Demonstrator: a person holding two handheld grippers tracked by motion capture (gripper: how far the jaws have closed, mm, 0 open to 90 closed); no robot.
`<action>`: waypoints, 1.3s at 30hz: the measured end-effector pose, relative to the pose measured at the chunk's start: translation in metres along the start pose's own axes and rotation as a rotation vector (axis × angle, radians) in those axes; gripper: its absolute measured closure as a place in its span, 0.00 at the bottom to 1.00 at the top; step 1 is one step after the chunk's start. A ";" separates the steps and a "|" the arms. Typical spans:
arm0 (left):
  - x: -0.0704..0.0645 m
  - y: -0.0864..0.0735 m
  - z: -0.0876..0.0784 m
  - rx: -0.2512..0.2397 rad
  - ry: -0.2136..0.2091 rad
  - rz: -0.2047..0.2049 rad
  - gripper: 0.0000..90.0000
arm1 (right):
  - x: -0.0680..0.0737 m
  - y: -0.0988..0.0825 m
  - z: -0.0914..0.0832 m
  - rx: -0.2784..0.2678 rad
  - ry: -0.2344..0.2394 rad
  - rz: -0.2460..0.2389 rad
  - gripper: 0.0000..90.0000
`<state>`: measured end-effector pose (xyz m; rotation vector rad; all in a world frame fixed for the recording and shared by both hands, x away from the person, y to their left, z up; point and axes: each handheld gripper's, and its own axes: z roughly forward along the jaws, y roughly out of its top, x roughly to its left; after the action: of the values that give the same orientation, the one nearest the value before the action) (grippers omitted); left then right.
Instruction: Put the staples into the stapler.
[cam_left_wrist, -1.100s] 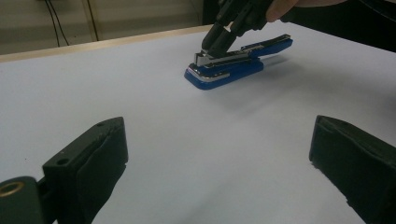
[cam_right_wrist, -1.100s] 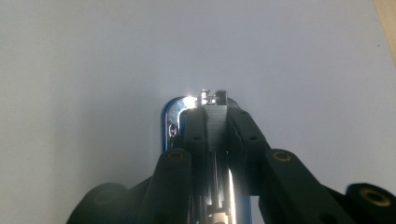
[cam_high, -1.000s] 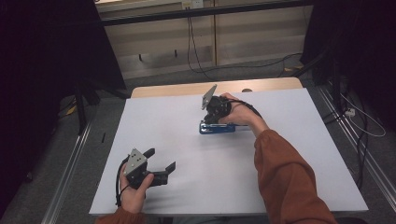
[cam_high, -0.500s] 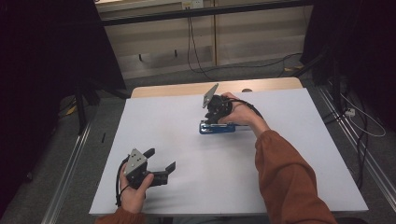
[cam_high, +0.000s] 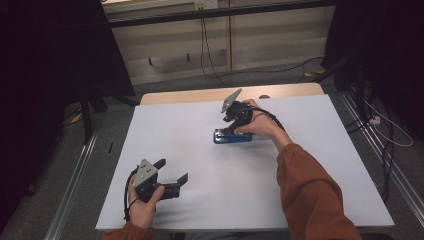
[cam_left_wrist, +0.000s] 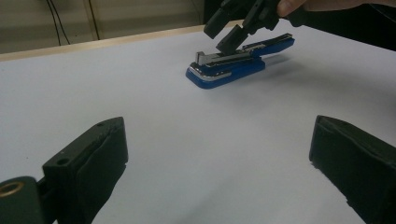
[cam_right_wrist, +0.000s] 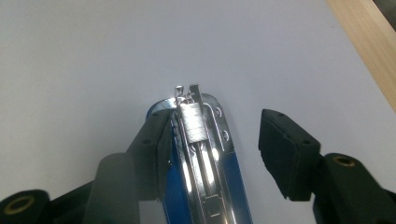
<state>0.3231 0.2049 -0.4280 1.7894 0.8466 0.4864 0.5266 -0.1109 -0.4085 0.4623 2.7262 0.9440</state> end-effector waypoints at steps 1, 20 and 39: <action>0.000 0.000 0.000 0.000 0.000 -0.001 0.05 | 0.000 -0.001 -0.001 0.000 -0.006 0.011 0.45; 0.001 -0.001 0.001 0.002 0.006 -0.006 0.05 | 0.014 -0.021 -0.015 -0.124 -0.125 0.210 0.10; 0.002 0.002 0.002 -0.010 0.019 -0.011 0.05 | 0.027 -0.050 -0.035 -0.224 -0.281 0.386 0.05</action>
<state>0.3265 0.2047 -0.4267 1.7728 0.8657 0.4997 0.4798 -0.1584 -0.4157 1.0145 2.2886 1.1574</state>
